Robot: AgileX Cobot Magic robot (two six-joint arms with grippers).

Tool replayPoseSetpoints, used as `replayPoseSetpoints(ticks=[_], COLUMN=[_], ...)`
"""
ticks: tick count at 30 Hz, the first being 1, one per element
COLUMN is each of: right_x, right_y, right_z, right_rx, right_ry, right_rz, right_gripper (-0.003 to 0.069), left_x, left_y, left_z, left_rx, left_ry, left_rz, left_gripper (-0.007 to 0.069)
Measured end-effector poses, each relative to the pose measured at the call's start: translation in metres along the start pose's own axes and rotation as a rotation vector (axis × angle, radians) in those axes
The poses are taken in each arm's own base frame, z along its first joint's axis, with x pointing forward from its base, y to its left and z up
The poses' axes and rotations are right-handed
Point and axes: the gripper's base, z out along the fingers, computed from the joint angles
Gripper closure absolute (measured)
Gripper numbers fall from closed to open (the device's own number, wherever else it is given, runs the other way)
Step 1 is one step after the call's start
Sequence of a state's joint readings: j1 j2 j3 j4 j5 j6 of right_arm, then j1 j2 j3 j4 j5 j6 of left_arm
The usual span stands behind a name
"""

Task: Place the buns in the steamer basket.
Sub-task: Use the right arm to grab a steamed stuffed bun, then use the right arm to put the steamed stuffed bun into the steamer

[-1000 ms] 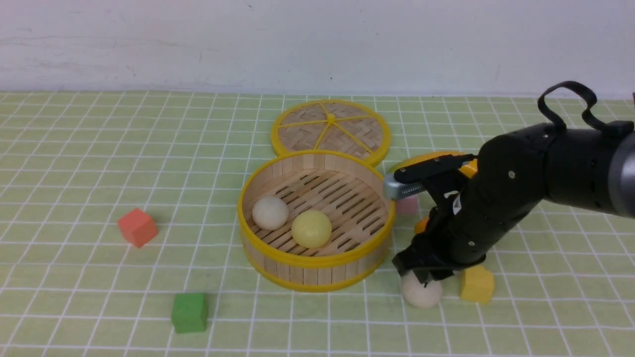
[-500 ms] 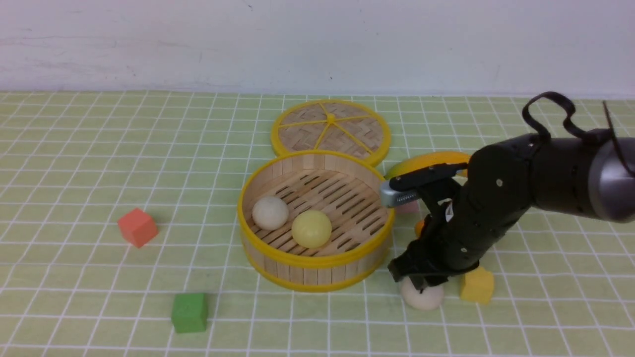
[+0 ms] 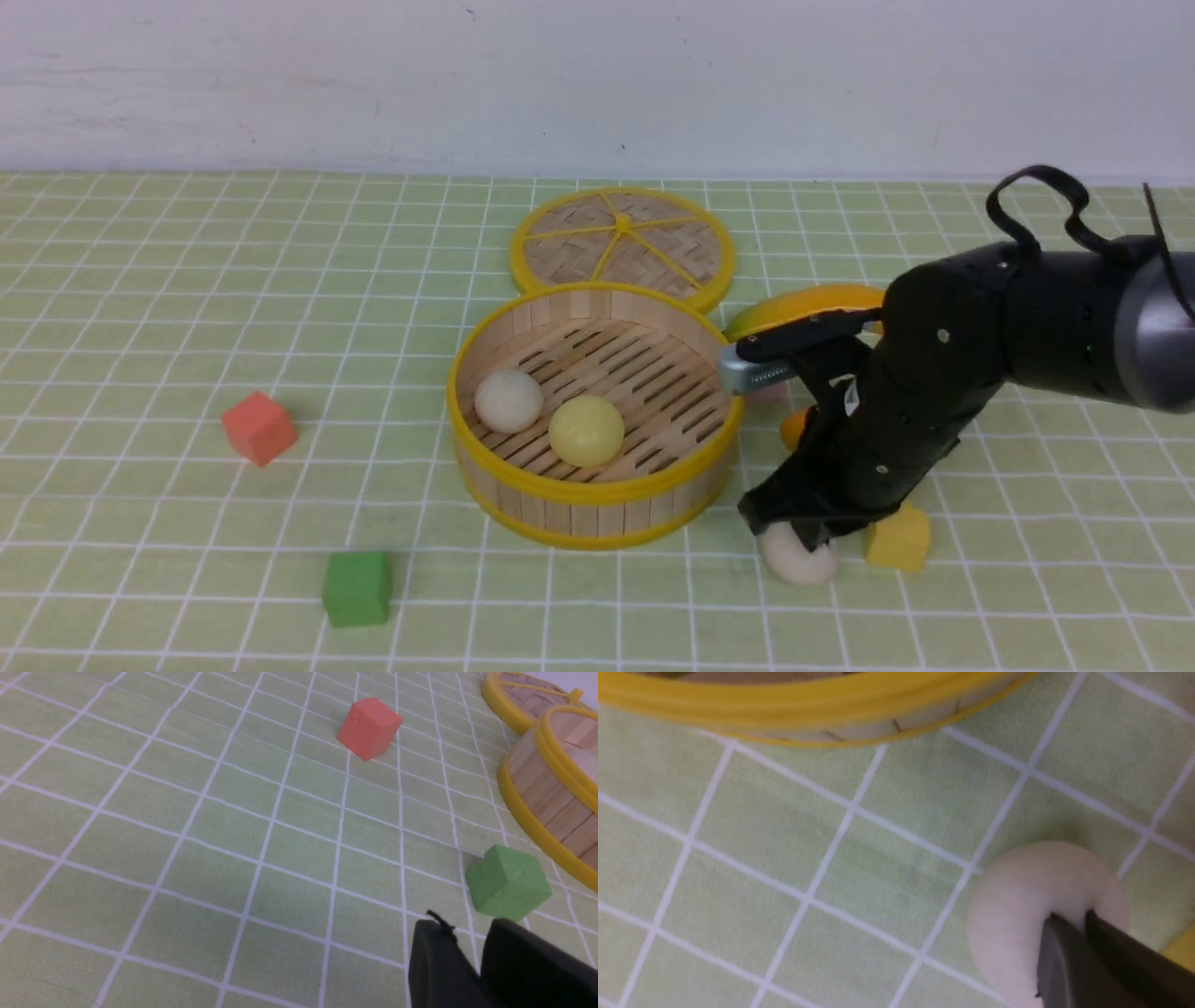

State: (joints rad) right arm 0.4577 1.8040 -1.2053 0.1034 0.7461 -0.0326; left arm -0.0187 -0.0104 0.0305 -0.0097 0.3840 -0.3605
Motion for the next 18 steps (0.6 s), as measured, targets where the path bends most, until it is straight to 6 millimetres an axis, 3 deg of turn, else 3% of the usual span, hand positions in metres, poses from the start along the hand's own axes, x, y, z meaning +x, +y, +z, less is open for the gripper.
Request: replayPoseSetpoints(ticks=[4,6,10,14,18], right_x=[-0.008,-0.018,-0.033,-0.046,-0.065], right_y=[0.003,0.005,0.009,0.009,0.007], right_z=[-0.029,-0.053,-0.078,-0.082,-0.059], right_rx=[-0.006,-0.015,-0.030,-0.038,-0.042], right_ry=[-0.040,-0.115,-0.231,-0.343,-0.477], right_rz=[-0.008,-0.009,-0.007,0.002,0.032], right_gripper=[0.0658,0.0658,0.0658,0.0658,0.0658], left_x=[0.000,0.000,0.000,0.000,0.000], left_y=[0.000,0.000,0.000,0.000,0.000], left_z=[0.000,0.000,0.000,0.000,0.000], left_rx=[0.000,0.000,0.000,0.000,0.000], left_ry=[0.000,0.000,0.000,0.000,0.000], left_rz=[0.000,0.000,0.000,0.000,0.000], left_gripper=[0.0468,0.0463,0.0460,0.0459,0.0451])
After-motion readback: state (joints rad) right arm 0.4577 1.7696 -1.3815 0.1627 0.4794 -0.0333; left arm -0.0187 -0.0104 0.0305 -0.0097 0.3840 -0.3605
